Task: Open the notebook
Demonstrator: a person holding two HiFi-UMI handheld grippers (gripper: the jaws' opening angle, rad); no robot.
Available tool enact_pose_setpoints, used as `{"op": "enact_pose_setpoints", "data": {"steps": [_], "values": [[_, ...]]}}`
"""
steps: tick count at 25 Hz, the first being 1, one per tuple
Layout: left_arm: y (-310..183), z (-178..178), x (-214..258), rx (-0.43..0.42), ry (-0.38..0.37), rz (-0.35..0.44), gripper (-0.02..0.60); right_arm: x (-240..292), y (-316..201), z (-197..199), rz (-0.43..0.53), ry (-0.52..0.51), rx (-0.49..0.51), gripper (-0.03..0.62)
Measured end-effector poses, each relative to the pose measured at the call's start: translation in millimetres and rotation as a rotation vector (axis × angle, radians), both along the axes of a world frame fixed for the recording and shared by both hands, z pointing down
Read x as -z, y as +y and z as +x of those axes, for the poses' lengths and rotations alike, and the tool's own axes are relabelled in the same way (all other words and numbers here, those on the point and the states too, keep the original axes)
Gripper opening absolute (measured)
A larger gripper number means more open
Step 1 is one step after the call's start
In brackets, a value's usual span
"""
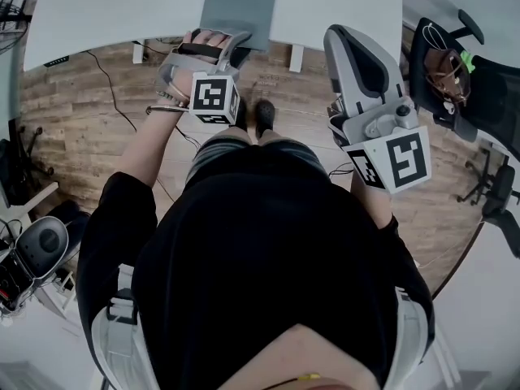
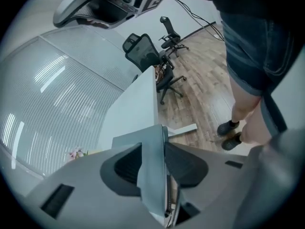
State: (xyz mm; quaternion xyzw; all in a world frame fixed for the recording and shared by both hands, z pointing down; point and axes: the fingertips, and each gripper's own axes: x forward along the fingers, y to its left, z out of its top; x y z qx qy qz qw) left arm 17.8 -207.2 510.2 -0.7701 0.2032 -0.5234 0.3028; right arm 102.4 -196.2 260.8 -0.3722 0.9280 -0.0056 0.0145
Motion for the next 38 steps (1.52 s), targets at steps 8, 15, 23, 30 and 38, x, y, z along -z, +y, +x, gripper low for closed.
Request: {"op": "enact_pose_setpoints", "data": {"steps": [8, 15, 23, 30, 38], "values": [[7, 0, -11, -0.008, -0.025, -0.141, 0.068, -7, -1, 1, 0.001, 0.028, 0.005, 0.005], [5, 1, -8, 0.045, 0.059, -0.226, 0.063, -7, -4, 5, 0.009, 0.034, 0.022, 0.005], [1, 1, 3, 0.179, 0.266, -0.351, 0.035, -4, -10, 10, 0.032, 0.044, 0.031, 0.005], [-7, -7, 21, 0.289, 0.452, -0.389, 0.028, 0, -17, 7, 0.036, 0.024, 0.047, 0.005], [-13, -15, 53, 0.431, 0.721, -0.382, 0.025, 3, -22, 7, 0.037, -0.003, 0.092, 0.005]]}}
